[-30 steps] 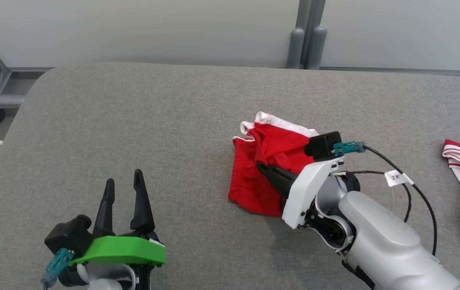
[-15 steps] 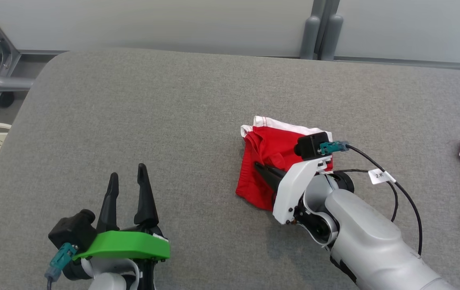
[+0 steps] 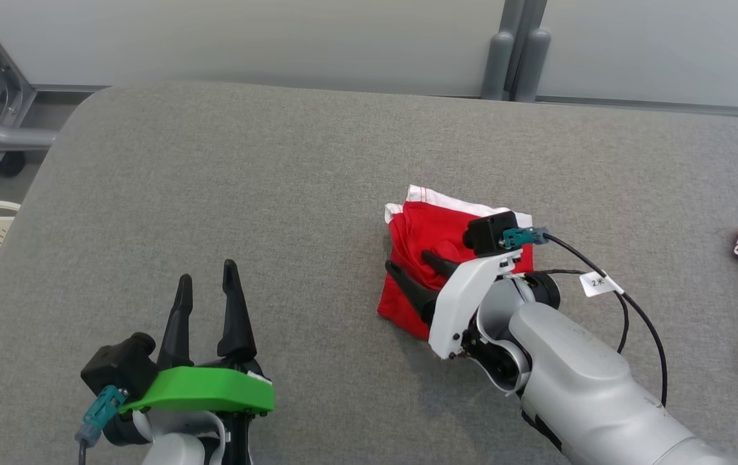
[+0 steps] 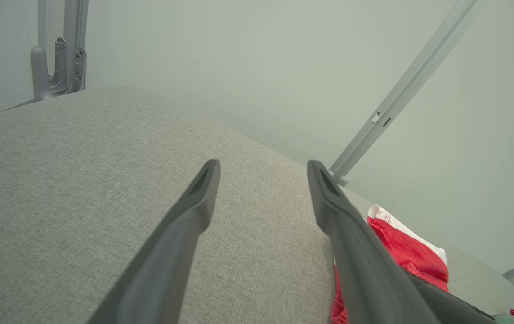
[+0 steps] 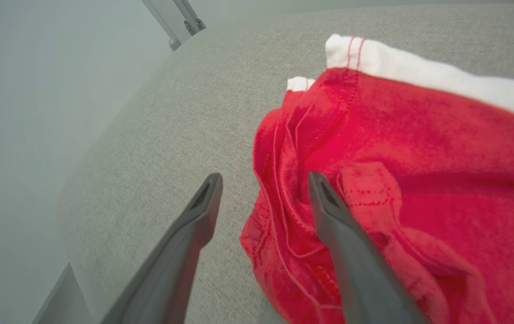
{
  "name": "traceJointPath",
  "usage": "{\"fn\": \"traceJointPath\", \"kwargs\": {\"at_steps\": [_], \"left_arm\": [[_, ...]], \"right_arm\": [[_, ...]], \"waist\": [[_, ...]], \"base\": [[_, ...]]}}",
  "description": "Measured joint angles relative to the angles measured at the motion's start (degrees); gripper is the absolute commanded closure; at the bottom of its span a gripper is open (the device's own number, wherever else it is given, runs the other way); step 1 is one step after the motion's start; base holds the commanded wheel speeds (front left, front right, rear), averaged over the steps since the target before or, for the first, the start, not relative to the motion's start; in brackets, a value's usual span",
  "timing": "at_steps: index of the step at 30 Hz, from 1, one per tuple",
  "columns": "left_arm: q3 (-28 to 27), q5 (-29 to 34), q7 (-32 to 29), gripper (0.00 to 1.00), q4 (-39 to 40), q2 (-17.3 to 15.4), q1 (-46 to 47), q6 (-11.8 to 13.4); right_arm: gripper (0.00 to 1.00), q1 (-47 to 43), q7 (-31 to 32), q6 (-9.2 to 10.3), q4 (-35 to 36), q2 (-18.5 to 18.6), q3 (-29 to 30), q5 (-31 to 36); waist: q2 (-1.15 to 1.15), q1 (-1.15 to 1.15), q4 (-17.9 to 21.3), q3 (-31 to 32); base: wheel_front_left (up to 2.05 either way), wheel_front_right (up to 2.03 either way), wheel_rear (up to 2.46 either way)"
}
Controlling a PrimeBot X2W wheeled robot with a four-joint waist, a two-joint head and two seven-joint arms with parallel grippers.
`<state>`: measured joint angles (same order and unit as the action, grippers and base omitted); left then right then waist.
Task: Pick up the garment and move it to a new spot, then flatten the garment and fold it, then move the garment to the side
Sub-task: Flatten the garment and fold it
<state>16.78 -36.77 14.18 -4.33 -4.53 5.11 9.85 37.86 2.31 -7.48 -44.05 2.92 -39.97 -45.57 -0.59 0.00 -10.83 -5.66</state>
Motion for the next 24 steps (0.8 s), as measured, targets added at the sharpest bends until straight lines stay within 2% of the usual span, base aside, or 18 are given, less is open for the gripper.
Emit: {"fn": "traceJointPath", "kwargs": {"at_steps": [8,14,15,16,17,18,24], "left_arm": [[0.37,0.00,-0.30,0.00,0.10,-0.31,-1.07,0.43],[1.21,0.00,-0.77,0.00,0.57,-0.38,-2.41,0.71],[1.34,0.00,-0.83,0.00,0.64,-0.41,-2.52,0.73],[1.52,0.00,-1.00,0.00,0.78,-0.40,-2.57,0.73],[1.66,0.00,-1.01,0.00,0.88,-0.40,-2.64,0.74],[1.78,0.00,-1.10,0.00,0.97,-0.41,-2.78,0.74],[2.57,0.01,-1.51,0.00,1.65,-0.40,-3.15,0.82]], "right_arm": [[0.00,-0.92,-2.99,-0.01,5.97,0.48,0.44,-1.35],[0.00,-3.47,-6.71,0.00,10.05,4.80,5.81,-0.93],[0.36,-4.04,-7.58,0.00,10.49,5.39,7.00,-0.56],[0.66,-4.66,-7.81,0.00,10.73,5.87,8.15,-0.42],[0.87,-5.38,-7.98,0.00,10.85,6.37,9.14,-0.22],[1.00,-6.20,-8.25,0.00,10.99,6.88,10.12,-0.05],[1.00,-9.92,-9.37,0.00,10.92,8.65,14.24,1.37]], "waist": [[0.00,0.00,1.46,1.93],[0.00,0.00,2.98,3.34],[0.00,0.00,3.21,3.52],[0.00,0.00,3.41,3.69],[0.00,0.00,3.58,3.83],[0.00,0.00,3.71,3.94],[0.00,0.00,3.51,3.78]], "base": [[0.00,0.00,0.00],[0.00,0.00,0.00],[0.00,0.00,0.00],[0.00,0.00,0.00],[0.00,0.00,0.00],[0.00,0.00,0.00],[0.00,0.00,0.00]]}}
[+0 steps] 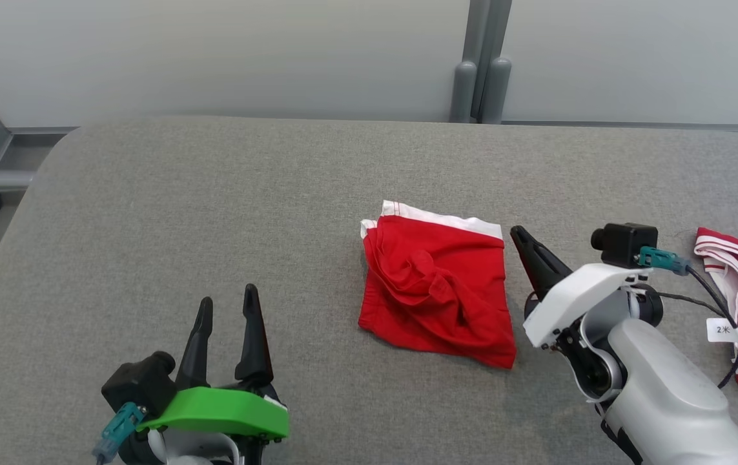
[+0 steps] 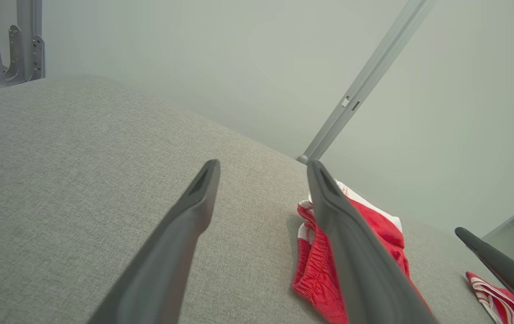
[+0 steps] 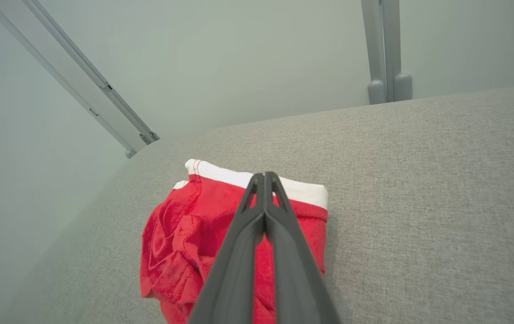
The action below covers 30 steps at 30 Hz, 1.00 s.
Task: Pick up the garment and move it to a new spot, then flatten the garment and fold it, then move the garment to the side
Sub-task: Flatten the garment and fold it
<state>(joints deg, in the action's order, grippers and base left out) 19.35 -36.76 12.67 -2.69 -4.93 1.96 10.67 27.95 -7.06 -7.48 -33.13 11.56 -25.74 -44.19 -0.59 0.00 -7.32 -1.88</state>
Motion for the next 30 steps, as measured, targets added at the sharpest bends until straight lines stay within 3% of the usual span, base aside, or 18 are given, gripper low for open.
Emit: {"fn": "traceJointPath", "kwargs": {"at_steps": [12,20,25,30], "left_arm": [[0.53,0.24,-0.35,0.00,0.78,-0.42,0.01,0.49],[0.42,0.23,-0.15,0.00,0.62,-0.36,0.77,0.51],[0.20,0.07,0.16,0.00,0.40,-0.30,1.02,0.49],[-0.04,0.00,0.35,0.00,0.30,-0.31,1.10,0.49]], "right_arm": [[1.00,-0.15,-0.87,0.00,-4.71,0.86,-1.82,5.24],[1.00,3.30,-1.04,0.00,-11.13,0.33,-8.59,6.54],[1.00,3.51,-0.83,-0.01,-11.02,-1.97,-16.10,4.88],[1.00,4.21,-0.54,-0.02,-11.66,-1.52,-22.27,3.05]], "waist": [[0.00,0.00,-3.24,-1.57],[0.00,0.00,-6.57,-3.31],[0.00,0.00,-8.29,-3.97],[0.00,0.00,-8.93,-4.40]], "base": [[0.00,0.00,0.00],[0.00,0.00,0.00],[0.00,0.00,0.00],[0.00,0.00,0.00]]}}
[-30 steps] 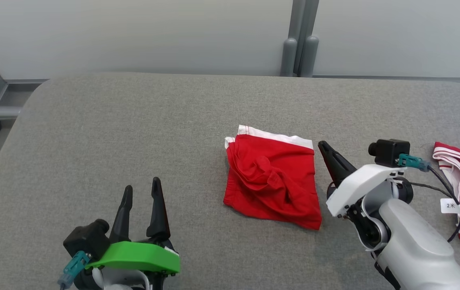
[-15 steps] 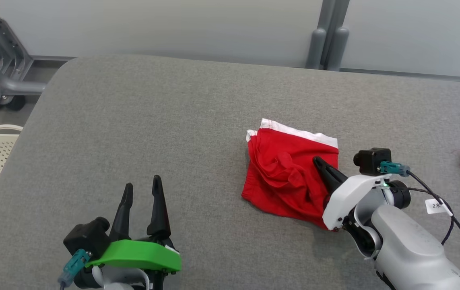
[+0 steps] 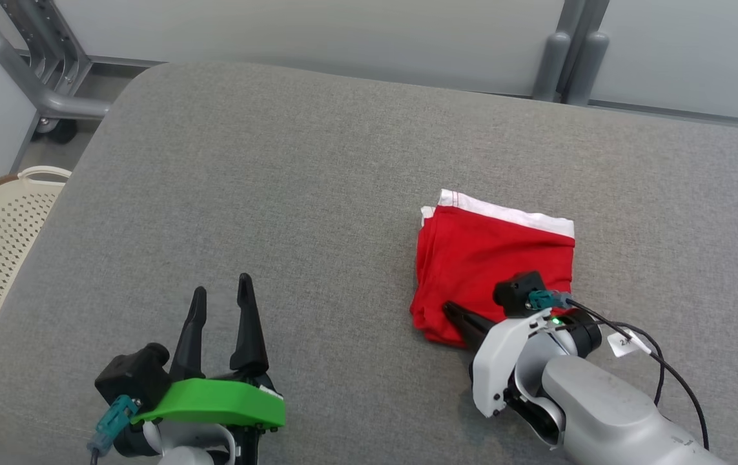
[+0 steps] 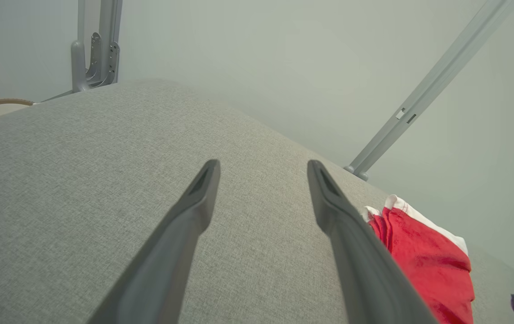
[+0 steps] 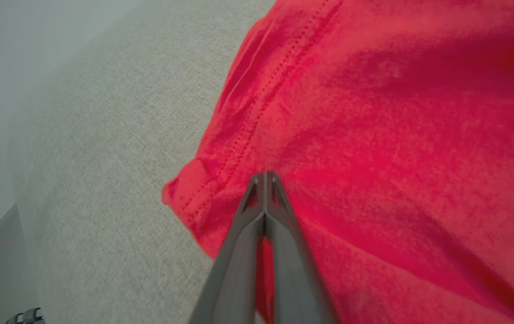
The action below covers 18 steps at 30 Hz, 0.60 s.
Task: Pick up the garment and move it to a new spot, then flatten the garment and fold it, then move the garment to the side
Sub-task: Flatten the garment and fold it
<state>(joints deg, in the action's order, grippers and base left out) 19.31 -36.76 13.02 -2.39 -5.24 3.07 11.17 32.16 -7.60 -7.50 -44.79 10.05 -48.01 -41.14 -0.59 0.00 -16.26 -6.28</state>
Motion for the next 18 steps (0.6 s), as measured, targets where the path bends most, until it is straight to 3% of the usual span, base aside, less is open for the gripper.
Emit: {"fn": "traceJointPath", "kwargs": {"at_steps": [11,18], "left_arm": [[-0.49,-0.36,0.51,0.00,-0.73,0.03,0.86,-0.02],[-0.80,-0.46,0.67,0.00,-0.69,-0.04,0.31,0.21]], "right_arm": [[1.00,4.41,-2.34,0.01,-4.05,-1.45,-10.05,-1.15],[1.00,6.82,-5.95,0.00,-1.33,0.46,-9.04,-4.30]], "waist": [[0.00,0.00,-0.58,-0.19],[0.00,0.00,0.91,1.23]], "base": [[0.00,0.00,0.00],[0.00,0.00,0.00]]}}
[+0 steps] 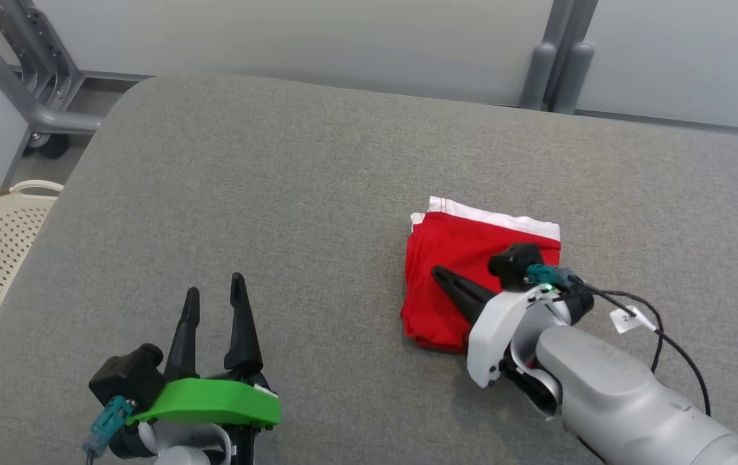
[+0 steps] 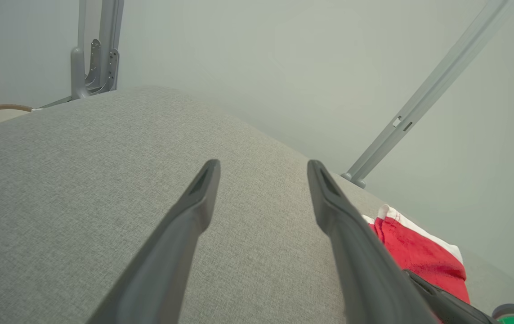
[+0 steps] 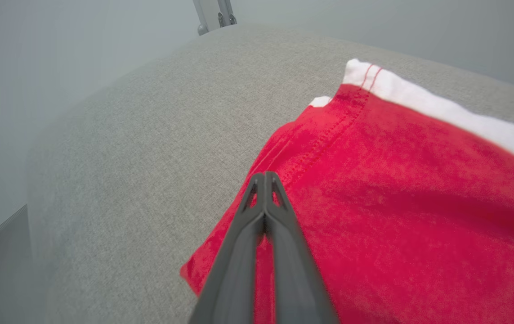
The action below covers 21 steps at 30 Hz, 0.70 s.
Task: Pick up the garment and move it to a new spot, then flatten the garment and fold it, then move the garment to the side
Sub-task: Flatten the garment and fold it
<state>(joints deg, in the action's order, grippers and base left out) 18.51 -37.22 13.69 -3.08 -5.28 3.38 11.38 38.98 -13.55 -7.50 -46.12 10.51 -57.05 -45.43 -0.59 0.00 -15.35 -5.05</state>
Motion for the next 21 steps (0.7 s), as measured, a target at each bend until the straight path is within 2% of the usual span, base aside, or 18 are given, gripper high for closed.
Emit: {"fn": "traceJointPath", "kwargs": {"at_steps": [5,11,17,21], "left_arm": [[0.15,0.00,0.01,0.00,0.57,-0.03,-0.16,0.22],[0.24,-0.07,0.00,0.00,0.88,-0.07,-0.16,0.22],[0.34,-0.08,0.15,0.00,0.88,-0.05,0.13,0.15],[0.43,-0.09,0.32,0.00,0.77,0.08,0.77,-0.12]], "right_arm": [[1.00,0.37,-1.07,0.00,-0.71,2.43,4.69,-1.01],[1.00,0.12,-1.43,0.01,-2.56,4.24,11.12,-1.35],[1.00,0.31,-1.44,0.01,-5.86,4.44,15.93,0.21],[1.00,1.64,-1.44,0.01,-9.11,3.25,17.12,0.62]], "waist": [[0.00,0.00,1.02,0.51],[0.00,0.00,0.46,-0.50],[0.00,0.00,-1.12,-1.78],[0.00,0.00,-2.37,-2.77]], "base": [[0.00,0.00,0.00],[0.00,0.00,0.00],[0.00,0.00,0.00],[0.00,0.00,0.00]]}}
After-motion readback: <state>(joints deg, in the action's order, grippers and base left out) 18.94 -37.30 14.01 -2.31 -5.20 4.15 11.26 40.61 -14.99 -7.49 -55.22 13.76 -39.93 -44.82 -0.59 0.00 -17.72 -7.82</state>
